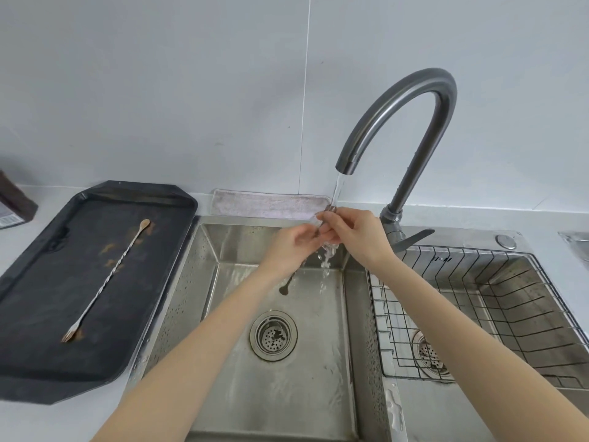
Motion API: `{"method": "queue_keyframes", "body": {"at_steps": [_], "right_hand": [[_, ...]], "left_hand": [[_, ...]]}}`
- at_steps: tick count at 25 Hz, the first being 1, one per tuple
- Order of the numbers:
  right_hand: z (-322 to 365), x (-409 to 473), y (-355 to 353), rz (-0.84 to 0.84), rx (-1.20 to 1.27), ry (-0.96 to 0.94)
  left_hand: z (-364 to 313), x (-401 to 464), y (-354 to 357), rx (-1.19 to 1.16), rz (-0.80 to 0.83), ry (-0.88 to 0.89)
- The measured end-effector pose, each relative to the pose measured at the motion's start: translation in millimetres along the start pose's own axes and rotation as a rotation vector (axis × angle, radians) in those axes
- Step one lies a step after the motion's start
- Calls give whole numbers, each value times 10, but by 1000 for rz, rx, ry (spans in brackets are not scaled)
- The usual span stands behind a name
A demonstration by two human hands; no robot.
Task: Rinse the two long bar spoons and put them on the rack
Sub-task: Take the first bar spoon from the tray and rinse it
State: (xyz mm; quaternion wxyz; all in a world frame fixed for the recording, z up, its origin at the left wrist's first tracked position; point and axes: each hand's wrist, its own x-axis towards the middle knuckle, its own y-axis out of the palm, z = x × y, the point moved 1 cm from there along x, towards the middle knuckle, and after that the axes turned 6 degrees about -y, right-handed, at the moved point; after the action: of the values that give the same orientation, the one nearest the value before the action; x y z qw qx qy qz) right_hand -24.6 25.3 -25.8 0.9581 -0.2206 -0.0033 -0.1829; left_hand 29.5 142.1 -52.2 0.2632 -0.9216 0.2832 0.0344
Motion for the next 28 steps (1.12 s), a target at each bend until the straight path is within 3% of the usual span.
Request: {"method": "queue_keyframes", "body": {"at_steps": [4, 12, 19, 28], "right_hand": [[33, 7, -76, -105, -93, -38], [85, 22, -133, -118, -39, -49], [198, 72, -98, -173, 30, -47], [29, 21, -34, -180, 54, 27]], "left_hand": [[-114, 13, 89, 2, -124, 51], [-203, 6, 160, 7, -73, 125], [-8, -12, 128, -109, -53, 45], [293, 26, 238, 48, 25, -48]]}}
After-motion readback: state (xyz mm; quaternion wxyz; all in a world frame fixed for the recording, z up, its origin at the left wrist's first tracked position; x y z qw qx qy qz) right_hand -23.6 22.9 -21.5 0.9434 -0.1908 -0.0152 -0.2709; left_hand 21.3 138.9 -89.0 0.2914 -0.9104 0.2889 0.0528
